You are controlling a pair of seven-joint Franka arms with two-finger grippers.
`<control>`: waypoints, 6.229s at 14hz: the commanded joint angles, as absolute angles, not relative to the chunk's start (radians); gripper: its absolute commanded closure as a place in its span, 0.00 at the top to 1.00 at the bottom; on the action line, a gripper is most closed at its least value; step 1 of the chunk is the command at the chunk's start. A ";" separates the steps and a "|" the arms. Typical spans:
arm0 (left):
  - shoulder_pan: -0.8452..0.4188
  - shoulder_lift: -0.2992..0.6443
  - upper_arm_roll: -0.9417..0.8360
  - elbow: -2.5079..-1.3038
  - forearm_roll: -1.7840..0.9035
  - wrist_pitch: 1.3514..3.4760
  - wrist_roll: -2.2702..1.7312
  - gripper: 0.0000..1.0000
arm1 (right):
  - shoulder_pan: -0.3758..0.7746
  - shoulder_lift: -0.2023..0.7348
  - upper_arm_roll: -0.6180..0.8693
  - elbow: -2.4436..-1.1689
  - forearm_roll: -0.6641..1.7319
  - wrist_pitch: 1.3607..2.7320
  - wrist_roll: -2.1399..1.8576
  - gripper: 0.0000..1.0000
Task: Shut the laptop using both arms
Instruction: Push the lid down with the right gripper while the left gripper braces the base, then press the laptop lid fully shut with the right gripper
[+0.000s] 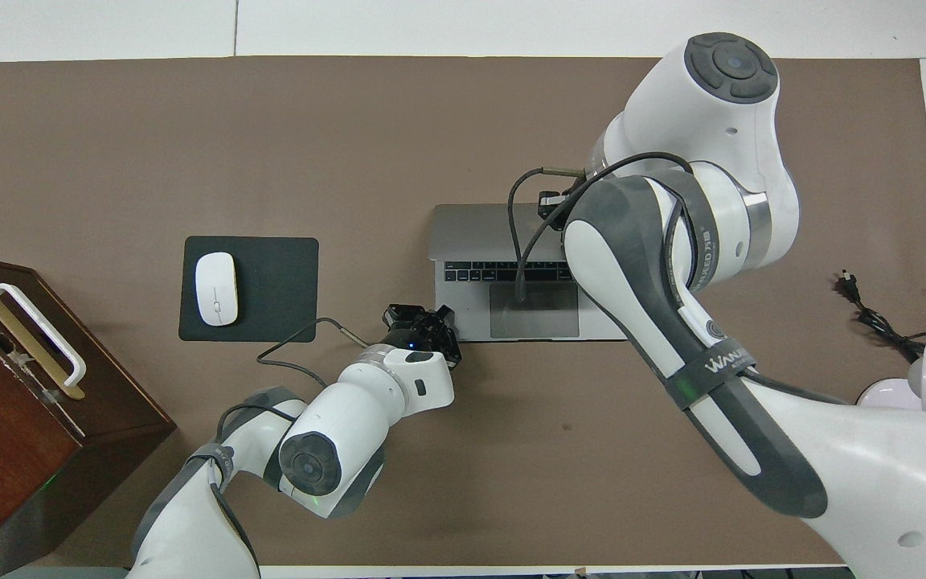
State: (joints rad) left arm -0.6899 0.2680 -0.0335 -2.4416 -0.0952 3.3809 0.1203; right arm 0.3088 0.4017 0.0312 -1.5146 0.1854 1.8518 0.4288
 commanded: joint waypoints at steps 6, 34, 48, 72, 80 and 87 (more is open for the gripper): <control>-0.712 0.285 -0.015 -2.511 -0.109 3.370 0.153 0.00 | 0.304 0.302 0.035 -1.730 0.212 1.983 0.376 0.00; -0.719 0.293 -0.015 -2.556 -0.109 3.370 0.173 0.00 | 0.313 0.301 0.037 -1.888 0.212 2.174 0.359 0.00; -0.719 0.293 -0.015 -2.554 -0.109 3.369 0.173 0.00 | 0.313 0.302 0.037 -1.904 0.212 2.191 0.359 0.00; -0.719 0.299 -0.015 -2.542 -0.109 3.369 0.173 0.00 | 0.296 0.287 0.029 -1.775 0.210 2.050 0.371 0.00; -0.718 0.299 -0.015 -2.542 -0.109 3.367 0.173 0.00 | 0.267 0.279 0.018 -1.718 0.187 2.029 0.361 0.00; -0.709 0.299 -0.015 -2.542 -0.109 3.370 0.172 0.00 | 0.232 0.256 0.020 -1.689 0.100 2.029 0.327 0.00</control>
State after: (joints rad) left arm -0.6918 0.2619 -0.0330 -2.4638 -0.0952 3.4053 0.1562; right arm 0.2559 0.2765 0.0128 -1.6923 0.1219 2.0417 0.3785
